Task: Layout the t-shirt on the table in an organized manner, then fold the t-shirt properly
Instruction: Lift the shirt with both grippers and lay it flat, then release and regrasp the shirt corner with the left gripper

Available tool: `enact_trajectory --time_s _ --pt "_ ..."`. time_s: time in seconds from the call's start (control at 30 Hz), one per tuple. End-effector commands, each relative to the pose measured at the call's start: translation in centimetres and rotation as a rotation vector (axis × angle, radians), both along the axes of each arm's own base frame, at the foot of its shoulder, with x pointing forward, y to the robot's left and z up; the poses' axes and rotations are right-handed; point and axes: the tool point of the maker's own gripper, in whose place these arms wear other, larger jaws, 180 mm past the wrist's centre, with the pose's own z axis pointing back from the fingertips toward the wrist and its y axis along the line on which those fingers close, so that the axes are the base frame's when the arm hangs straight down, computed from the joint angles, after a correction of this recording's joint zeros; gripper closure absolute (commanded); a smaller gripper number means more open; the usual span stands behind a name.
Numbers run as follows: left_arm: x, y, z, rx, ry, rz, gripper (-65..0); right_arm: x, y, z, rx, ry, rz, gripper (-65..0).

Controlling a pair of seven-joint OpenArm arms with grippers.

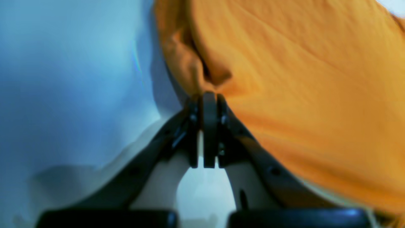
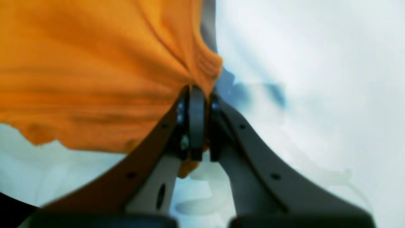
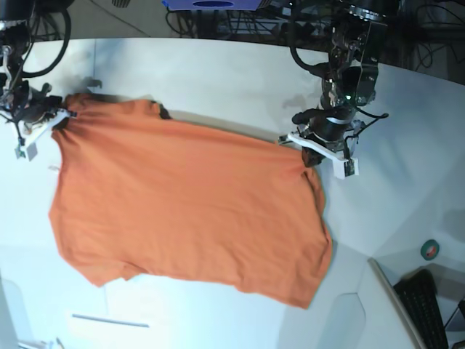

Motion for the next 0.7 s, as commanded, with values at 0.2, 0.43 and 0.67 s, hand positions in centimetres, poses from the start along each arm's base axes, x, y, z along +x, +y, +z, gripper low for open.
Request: enact_trajectory --time_s 0.2,0.43,0.67 --pt "-2.2 3.8 -0.1 0.023 0.023 0.12 -2.1 1.0 -0.7 1.0 -0.014 -0.042 -0.001 0.0" --pt "-6.1 6.2 0.5 0.035 0.04 0.206 -39.5 1.0 -0.7 1.0 -0.016 -0.042 0.0 0.0" --pt "-4.4 7.9 0.7 0.047 0.019 0.241 -41.3 1.2 -0.7 1.1 -0.017 -0.046 0.0 0.0"
